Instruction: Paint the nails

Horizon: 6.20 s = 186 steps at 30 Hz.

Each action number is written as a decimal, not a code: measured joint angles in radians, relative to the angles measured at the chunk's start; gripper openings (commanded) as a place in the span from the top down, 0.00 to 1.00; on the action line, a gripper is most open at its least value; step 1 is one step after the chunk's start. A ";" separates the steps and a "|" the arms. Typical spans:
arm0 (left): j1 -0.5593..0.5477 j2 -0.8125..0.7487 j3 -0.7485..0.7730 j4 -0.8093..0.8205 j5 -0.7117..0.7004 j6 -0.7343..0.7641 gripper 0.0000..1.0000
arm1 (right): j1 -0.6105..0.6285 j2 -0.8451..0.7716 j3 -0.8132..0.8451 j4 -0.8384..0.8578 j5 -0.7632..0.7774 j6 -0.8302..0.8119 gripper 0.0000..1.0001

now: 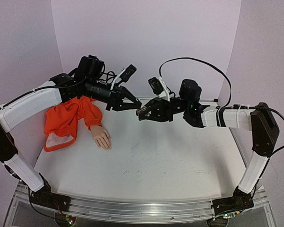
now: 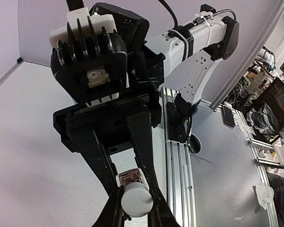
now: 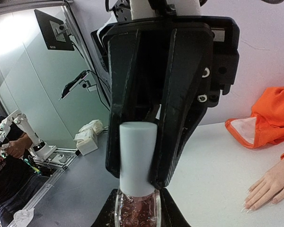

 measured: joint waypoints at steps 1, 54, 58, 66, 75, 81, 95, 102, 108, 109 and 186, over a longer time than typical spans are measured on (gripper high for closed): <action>-0.003 -0.003 0.000 -0.001 0.004 0.004 0.80 | 0.003 -0.007 -0.009 0.005 0.003 0.002 1.00; 0.136 -0.299 -0.290 0.180 -0.327 -0.354 0.58 | 0.453 0.064 0.086 -0.142 1.670 -0.612 1.00; 0.136 -0.299 -0.290 0.180 -0.326 -0.354 0.63 | 0.455 0.064 0.092 -0.142 1.670 -0.620 1.00; 0.136 -0.296 -0.290 0.180 -0.302 -0.352 0.82 | 0.458 0.064 0.097 -0.127 1.670 -0.623 1.00; 0.141 -0.239 -0.272 0.200 -0.266 -0.299 0.92 | 0.446 0.061 0.085 -0.137 1.677 -0.621 1.00; 0.113 -0.189 -0.238 0.198 -0.226 -0.248 0.95 | 0.364 -0.035 -0.006 -0.182 1.444 -0.560 1.00; 0.003 -0.103 -0.176 0.324 0.032 -0.192 0.96 | 0.051 -0.130 -0.071 -0.092 0.204 -0.071 1.00; -0.007 -0.104 -0.175 0.315 0.041 -0.182 0.61 | 0.049 -0.121 -0.090 -0.023 0.158 -0.005 1.00; -0.014 -0.128 -0.170 0.165 -0.067 -0.174 0.30 | 0.024 -0.139 -0.117 -0.068 0.325 -0.114 1.00; -0.014 -0.136 -0.169 0.137 -0.086 -0.174 0.27 | 0.023 -0.145 -0.117 -0.085 0.374 -0.135 1.00; -0.071 -0.182 -0.243 0.315 0.072 -0.249 0.62 | 0.165 -0.251 -0.114 -0.336 0.277 -0.210 1.00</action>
